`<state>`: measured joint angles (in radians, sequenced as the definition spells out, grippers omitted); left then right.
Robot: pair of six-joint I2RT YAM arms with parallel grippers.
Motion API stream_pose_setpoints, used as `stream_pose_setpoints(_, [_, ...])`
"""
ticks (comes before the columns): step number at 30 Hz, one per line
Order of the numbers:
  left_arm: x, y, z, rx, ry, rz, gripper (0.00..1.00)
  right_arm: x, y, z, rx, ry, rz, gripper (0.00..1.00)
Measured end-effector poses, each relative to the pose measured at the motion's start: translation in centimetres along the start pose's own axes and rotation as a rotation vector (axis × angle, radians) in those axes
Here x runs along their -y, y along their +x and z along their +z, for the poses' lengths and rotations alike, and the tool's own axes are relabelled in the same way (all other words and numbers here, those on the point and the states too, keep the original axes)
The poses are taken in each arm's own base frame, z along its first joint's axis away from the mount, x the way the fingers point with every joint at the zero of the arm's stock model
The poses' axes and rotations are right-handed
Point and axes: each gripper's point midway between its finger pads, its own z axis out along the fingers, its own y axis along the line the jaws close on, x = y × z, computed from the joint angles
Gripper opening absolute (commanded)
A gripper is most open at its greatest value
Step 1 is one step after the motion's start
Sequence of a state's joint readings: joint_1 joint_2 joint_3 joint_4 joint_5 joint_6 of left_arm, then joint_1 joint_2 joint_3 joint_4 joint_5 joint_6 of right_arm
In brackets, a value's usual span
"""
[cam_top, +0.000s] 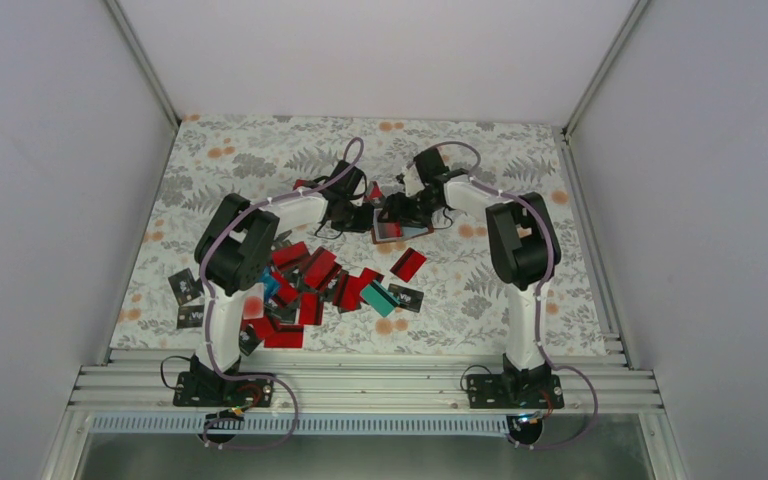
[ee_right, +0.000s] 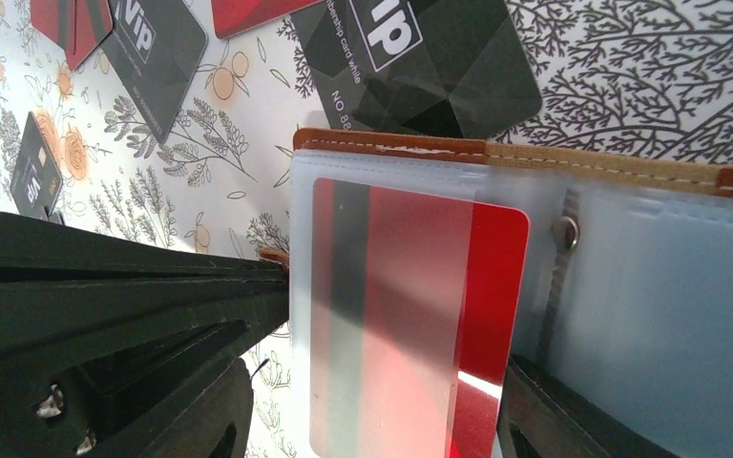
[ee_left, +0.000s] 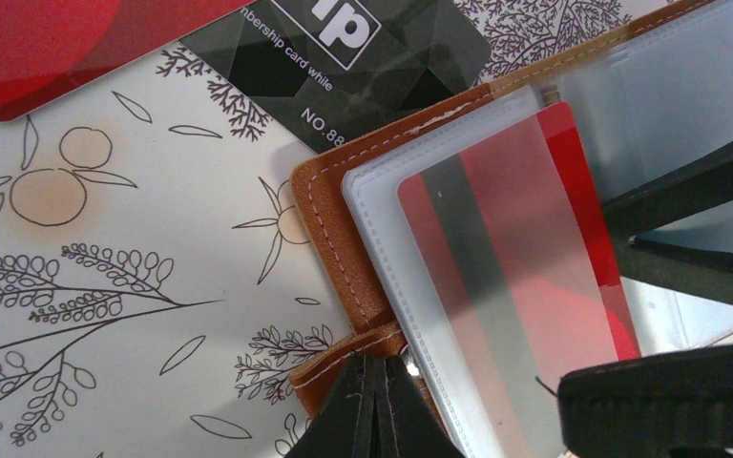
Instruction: Put the credit cards into the card holder
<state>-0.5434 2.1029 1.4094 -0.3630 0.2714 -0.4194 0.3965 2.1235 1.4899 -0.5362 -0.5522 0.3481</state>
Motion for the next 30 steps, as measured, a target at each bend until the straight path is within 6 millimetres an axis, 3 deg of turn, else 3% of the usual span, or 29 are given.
stream_pose_setpoints(19, [-0.1,0.0,0.0,0.000,0.000,-0.005,0.02,-1.5,0.2,0.3,-0.015,-0.038,0.004,0.64])
stream_pose_setpoints(30, [-0.4,0.3,-0.3,0.003,-0.010,-0.006,0.02,-1.4,0.6,0.3,-0.030,-0.031,0.013,0.66])
